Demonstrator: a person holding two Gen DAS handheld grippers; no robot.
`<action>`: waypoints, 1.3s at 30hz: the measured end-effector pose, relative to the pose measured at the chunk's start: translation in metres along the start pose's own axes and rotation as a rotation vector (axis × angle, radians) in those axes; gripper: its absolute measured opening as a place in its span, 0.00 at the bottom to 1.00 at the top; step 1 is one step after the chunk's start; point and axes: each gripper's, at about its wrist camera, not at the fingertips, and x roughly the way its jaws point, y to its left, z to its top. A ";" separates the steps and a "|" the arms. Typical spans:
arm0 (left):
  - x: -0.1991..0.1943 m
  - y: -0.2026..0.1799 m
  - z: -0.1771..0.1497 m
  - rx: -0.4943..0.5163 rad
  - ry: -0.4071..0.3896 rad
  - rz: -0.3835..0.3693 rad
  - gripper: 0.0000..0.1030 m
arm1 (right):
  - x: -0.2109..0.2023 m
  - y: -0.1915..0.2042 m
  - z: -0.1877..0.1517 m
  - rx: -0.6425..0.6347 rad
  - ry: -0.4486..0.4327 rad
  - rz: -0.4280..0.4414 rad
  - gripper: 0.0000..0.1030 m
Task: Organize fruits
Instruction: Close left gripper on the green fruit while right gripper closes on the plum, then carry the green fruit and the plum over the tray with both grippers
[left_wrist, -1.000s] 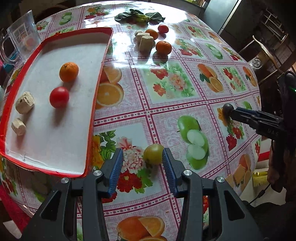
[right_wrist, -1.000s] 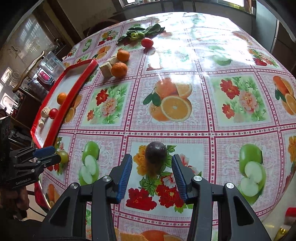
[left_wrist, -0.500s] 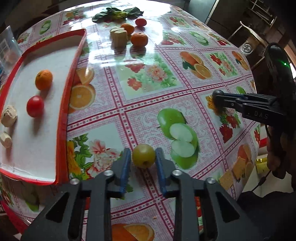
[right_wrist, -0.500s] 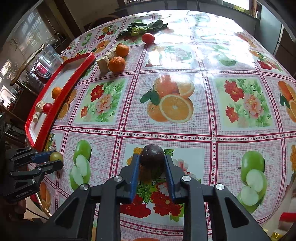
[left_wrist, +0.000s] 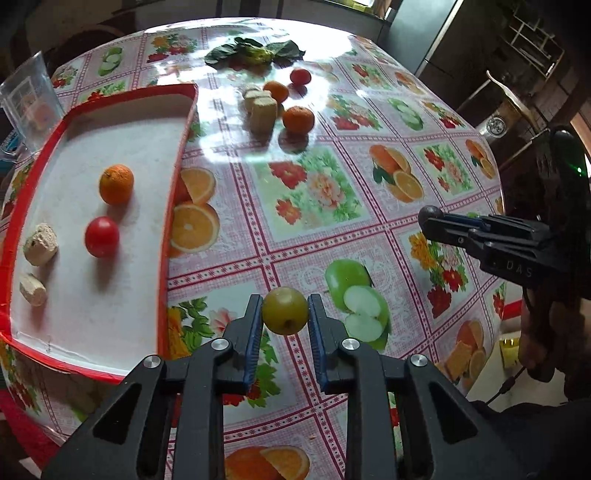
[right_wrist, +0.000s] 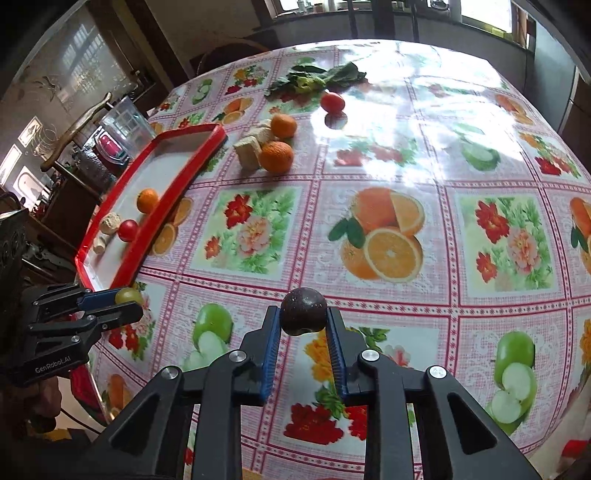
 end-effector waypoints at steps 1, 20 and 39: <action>-0.002 0.002 0.002 -0.004 -0.004 0.008 0.21 | -0.001 0.004 0.003 -0.006 -0.003 0.009 0.24; -0.031 0.056 0.020 -0.111 -0.072 0.088 0.21 | 0.003 0.074 0.057 -0.155 -0.045 0.118 0.24; -0.040 0.101 0.036 -0.182 -0.096 0.141 0.21 | 0.029 0.136 0.109 -0.259 -0.046 0.204 0.24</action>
